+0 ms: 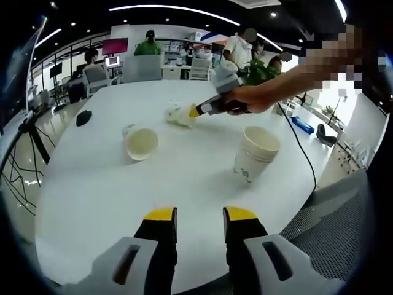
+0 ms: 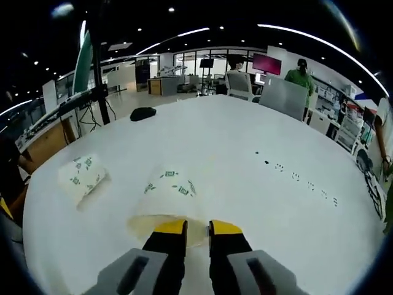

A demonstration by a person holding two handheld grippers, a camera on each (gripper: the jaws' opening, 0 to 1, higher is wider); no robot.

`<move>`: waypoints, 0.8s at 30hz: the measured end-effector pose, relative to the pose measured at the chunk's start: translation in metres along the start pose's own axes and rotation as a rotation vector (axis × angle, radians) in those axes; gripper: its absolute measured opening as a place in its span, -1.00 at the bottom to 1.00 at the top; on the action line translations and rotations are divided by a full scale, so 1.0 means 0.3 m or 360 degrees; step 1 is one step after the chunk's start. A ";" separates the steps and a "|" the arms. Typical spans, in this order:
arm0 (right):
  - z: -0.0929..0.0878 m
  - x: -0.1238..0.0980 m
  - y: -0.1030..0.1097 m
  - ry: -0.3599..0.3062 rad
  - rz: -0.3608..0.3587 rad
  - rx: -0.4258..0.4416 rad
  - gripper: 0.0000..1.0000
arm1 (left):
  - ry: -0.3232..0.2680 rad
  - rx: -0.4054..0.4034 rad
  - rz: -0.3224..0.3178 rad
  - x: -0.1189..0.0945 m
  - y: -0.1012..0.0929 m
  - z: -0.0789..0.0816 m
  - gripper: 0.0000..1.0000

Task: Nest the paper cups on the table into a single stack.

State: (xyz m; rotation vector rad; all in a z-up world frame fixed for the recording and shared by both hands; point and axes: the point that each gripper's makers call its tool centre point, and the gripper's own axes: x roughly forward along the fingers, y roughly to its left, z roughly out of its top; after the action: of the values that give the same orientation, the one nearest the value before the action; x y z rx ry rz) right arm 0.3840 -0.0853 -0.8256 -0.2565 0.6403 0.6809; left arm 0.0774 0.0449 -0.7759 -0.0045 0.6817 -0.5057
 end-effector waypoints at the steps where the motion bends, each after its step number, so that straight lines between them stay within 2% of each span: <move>1: 0.002 0.005 0.000 -0.0006 0.0006 0.0005 -0.89 | 0.0002 0.0000 0.0000 0.001 0.001 -0.001 -0.44; 3: 0.003 0.006 0.005 -0.0009 0.0021 0.0012 -0.99 | 0.0008 0.0000 -0.0001 0.002 0.000 -0.004 -0.44; 7: -0.006 -0.003 0.019 0.0003 0.0044 0.0049 -1.00 | 0.0015 -0.0008 -0.0010 0.005 -0.001 -0.009 -0.45; 14: -0.014 -0.020 0.026 0.0018 0.0061 0.0034 -1.00 | 0.0003 -0.0022 -0.0010 0.002 0.000 -0.003 -0.46; 24: 0.045 -0.099 0.005 -0.0066 0.0000 0.0060 -1.00 | -0.0004 -0.0016 -0.0044 0.001 -0.017 0.000 -0.43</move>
State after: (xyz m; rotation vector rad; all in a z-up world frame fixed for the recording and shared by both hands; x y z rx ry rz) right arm 0.3716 -0.0933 -0.7966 -0.2068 0.6130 0.6715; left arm 0.0753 0.0403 -0.7751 -0.0240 0.6822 -0.5288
